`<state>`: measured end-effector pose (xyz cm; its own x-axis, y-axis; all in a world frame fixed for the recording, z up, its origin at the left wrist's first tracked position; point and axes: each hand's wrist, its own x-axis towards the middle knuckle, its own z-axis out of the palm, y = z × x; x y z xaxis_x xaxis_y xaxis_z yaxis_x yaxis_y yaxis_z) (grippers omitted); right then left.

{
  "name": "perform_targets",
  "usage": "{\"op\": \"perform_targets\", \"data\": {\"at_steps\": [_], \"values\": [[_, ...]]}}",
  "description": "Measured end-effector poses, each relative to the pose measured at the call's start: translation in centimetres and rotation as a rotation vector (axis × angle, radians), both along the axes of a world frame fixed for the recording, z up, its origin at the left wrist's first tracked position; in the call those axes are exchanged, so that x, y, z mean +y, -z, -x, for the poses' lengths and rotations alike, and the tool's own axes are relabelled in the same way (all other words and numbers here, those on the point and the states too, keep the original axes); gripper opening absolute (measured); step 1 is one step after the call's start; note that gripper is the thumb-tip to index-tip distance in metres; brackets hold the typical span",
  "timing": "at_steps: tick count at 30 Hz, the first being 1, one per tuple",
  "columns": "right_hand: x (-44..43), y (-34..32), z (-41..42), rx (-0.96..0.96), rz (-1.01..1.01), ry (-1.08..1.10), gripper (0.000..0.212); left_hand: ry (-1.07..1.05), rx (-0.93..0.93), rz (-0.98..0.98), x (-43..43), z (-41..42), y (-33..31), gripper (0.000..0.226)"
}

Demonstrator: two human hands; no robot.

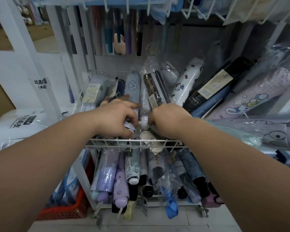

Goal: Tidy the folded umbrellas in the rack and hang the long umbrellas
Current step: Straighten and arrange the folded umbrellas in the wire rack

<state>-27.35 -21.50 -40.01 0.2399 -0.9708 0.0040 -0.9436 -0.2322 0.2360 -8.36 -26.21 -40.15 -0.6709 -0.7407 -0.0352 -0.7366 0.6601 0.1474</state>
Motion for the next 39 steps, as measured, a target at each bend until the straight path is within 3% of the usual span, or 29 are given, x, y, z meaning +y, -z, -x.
{"op": "perform_targets", "data": {"at_steps": [7,13,25,32,37,39], "values": [[-1.3,0.7,-3.7,0.136,-0.091,-0.063,0.028,0.029,0.102,-0.025,-0.7,-1.3,0.8,0.024],[-1.9,0.9,-3.5,0.039,-0.133,-0.029,0.025,0.029,0.312,-0.073,-1.3,-1.8,2.6,0.034],[-1.7,0.8,-3.2,-0.028,-0.186,-0.097,0.020,-0.035,0.406,-0.087,-0.1,-1.8,2.3,0.028],[-1.3,-0.3,0.3,-0.233,-0.127,-0.101,0.004,-0.041,0.419,-0.078,1.1,-2.0,1.7,0.041],[0.2,-1.5,0.7,-0.497,-0.128,-0.118,0.010,-0.076,0.504,-0.090,1.3,-1.5,0.9,0.033],[0.3,-2.0,0.2,-0.655,-0.122,-0.107,0.015,-0.086,0.565,-0.024,1.5,-1.2,0.6,0.040]]}}
